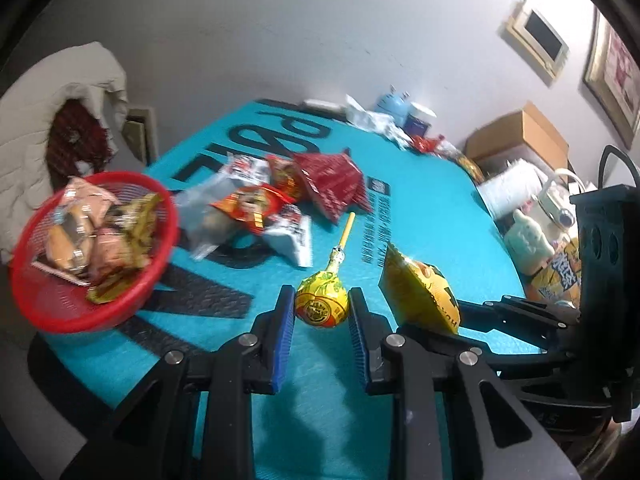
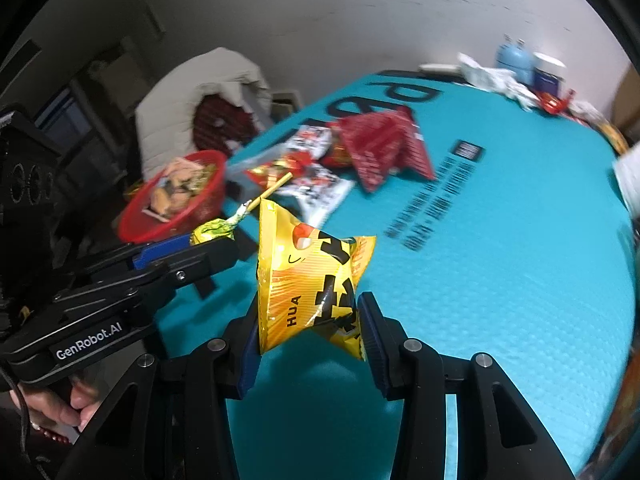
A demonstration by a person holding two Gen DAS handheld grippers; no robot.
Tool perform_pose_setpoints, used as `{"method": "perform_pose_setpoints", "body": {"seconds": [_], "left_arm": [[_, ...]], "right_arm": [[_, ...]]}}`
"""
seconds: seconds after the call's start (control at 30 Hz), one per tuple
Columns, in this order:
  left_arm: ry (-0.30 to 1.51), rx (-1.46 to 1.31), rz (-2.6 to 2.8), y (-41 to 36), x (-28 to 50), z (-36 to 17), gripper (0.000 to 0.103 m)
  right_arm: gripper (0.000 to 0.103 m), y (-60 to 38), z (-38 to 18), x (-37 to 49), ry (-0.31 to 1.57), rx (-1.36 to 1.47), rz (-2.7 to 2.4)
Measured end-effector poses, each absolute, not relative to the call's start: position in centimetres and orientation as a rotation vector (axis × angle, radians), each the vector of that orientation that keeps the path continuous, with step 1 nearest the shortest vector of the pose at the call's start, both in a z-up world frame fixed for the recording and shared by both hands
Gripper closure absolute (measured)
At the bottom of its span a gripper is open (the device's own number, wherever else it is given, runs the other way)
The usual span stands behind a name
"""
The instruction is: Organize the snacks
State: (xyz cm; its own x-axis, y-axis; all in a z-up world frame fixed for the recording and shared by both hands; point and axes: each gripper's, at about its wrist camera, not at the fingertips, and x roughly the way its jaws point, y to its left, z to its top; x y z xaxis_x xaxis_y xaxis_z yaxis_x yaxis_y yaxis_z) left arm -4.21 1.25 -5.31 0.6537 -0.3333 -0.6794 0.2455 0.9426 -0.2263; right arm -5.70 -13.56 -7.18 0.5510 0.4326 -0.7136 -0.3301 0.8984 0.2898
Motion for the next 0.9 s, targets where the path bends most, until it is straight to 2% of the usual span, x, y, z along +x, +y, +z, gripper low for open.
{"method": "perform_pose_setpoints", "body": {"seconds": [0.43, 0.9], "left_arm": [[0.699, -0.205, -0.185, 6.9, -6.7, -2.4, 0.077], [0.604, -0.224, -0.075, 10.9, -5.2, 0.7, 0.077]], "right_arm": [[0.059, -7.7, -3.7, -5.0, 0.824, 0.049, 0.641], [0.059, -3.0, 0.1, -1.3, 0.742, -0.035, 0.737]]}}
